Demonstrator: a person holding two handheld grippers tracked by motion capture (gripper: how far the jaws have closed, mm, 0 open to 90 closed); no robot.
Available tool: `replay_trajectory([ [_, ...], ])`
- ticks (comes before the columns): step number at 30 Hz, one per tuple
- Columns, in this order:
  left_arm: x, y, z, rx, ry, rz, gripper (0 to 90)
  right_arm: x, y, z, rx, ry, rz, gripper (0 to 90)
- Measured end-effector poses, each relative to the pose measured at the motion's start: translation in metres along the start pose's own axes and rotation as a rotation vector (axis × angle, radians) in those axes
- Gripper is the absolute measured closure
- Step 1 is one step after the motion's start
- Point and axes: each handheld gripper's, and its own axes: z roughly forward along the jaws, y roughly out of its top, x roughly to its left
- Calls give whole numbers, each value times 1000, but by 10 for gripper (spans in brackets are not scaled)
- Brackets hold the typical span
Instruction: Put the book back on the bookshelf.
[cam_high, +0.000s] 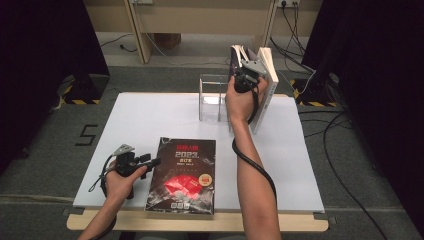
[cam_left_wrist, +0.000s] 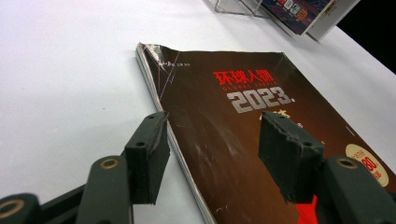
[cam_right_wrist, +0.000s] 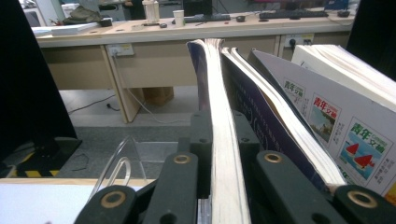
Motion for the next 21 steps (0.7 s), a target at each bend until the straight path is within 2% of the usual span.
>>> replay_trajectory([
  [21, 0, 0, 0, 1, -1, 5, 421, 6, -7, 7, 10, -11, 16, 828],
])
